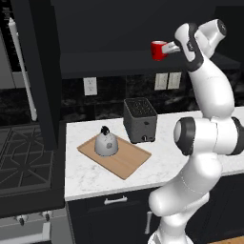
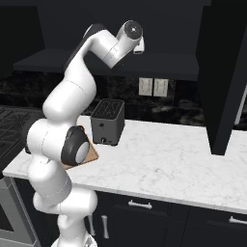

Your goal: Pick the kettle from the counter and place it on the tray. Then pick the mug from the cabinet and place it on the tray. Then close the cabinet doors.

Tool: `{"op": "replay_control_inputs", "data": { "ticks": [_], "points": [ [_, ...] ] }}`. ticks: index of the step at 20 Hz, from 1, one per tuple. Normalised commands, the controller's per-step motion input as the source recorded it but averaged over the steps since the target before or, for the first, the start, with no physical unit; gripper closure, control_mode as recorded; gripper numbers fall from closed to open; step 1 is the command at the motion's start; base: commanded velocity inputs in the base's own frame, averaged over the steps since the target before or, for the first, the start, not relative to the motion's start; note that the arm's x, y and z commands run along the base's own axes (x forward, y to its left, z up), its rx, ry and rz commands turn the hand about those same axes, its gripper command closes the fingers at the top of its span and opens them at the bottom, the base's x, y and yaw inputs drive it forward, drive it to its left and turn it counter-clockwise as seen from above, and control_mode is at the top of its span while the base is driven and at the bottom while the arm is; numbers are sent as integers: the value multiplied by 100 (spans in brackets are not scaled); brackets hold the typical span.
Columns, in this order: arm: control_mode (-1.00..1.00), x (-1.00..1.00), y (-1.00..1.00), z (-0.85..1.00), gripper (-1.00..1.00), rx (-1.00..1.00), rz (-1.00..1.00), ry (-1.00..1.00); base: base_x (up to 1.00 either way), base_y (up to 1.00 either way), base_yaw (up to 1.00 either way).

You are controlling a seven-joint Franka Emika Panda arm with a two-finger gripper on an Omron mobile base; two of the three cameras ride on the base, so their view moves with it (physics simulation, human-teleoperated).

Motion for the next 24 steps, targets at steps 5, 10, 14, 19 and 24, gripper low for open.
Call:
{"op": "replay_control_inputs", "data": {
  "ticks": [5,10,14,19,24],
  "points": [
    [-100,36,-5,-1,-100,0,0,2,0,0,0],
    [-100,19,0,-2,-100,0,0,0,0,0,0],
    [-100,2,0,-1,-100,0,0,0,0,0,0],
    [-100,2,0,-10,-100,0,0,0,0,0,0],
    [-100,0,0,-13,-100,0,0,0,0,0,0]
  ]
}}
